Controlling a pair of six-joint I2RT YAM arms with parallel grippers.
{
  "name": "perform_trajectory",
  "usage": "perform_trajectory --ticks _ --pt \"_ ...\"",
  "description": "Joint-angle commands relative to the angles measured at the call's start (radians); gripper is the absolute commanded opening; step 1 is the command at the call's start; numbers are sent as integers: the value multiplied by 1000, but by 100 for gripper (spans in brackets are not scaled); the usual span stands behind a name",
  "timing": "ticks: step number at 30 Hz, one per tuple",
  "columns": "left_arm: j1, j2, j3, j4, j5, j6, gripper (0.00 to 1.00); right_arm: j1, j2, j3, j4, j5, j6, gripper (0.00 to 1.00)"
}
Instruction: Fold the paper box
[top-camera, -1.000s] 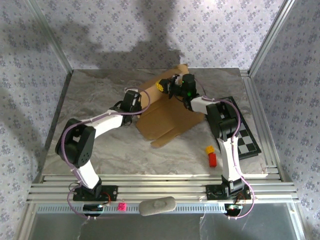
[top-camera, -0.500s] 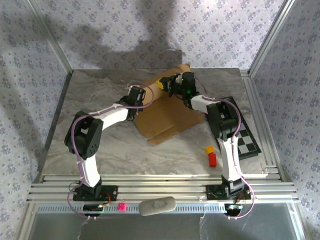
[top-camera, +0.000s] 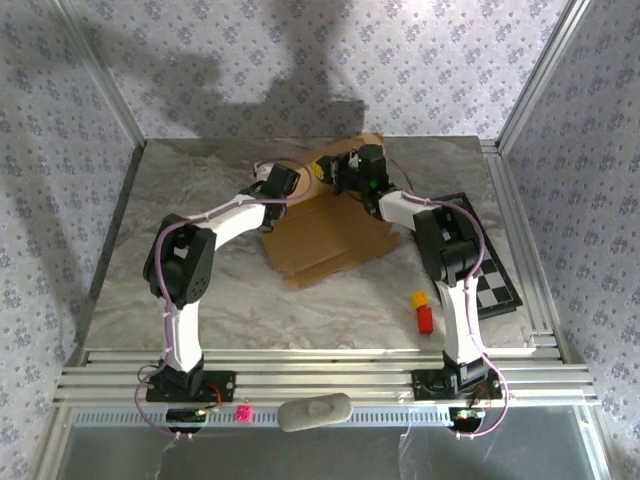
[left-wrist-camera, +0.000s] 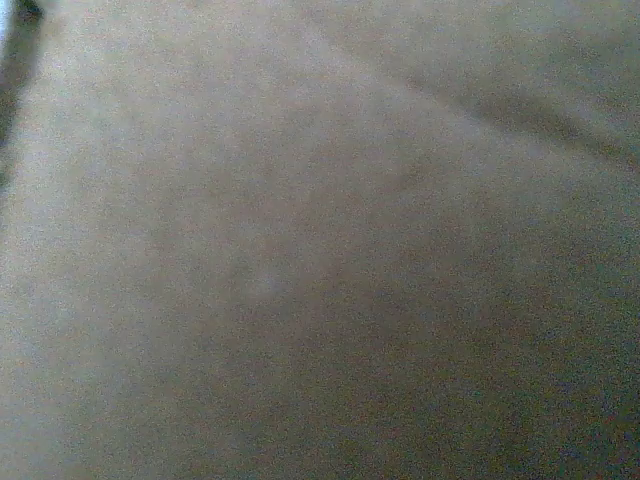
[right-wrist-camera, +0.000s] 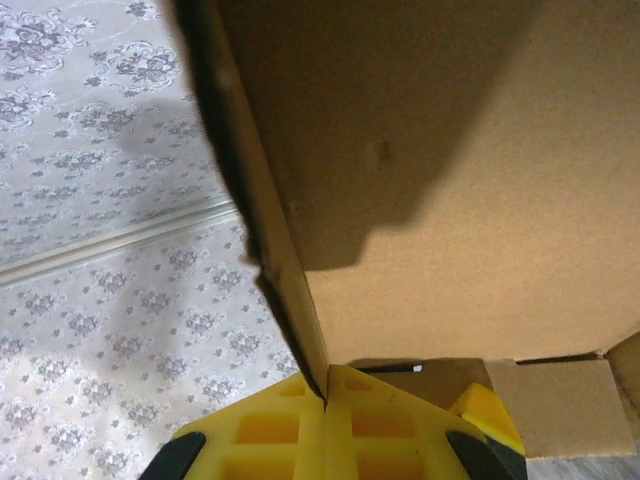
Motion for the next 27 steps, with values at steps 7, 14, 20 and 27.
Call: perform_trajectory --ticks 7,14,20,27 --pt "3 34 44 -174 -91 -3 0 40 -69 -10 -103 26 42 0" --pt "4 5 9 -127 -99 71 0 40 -127 -18 -156 54 -2 36" --pt "80 -90 -10 -108 96 178 0 2 -314 41 -478 149 -299 53" --pt "225 -158 49 -223 388 284 0 -83 -488 103 -779 212 -680 58"
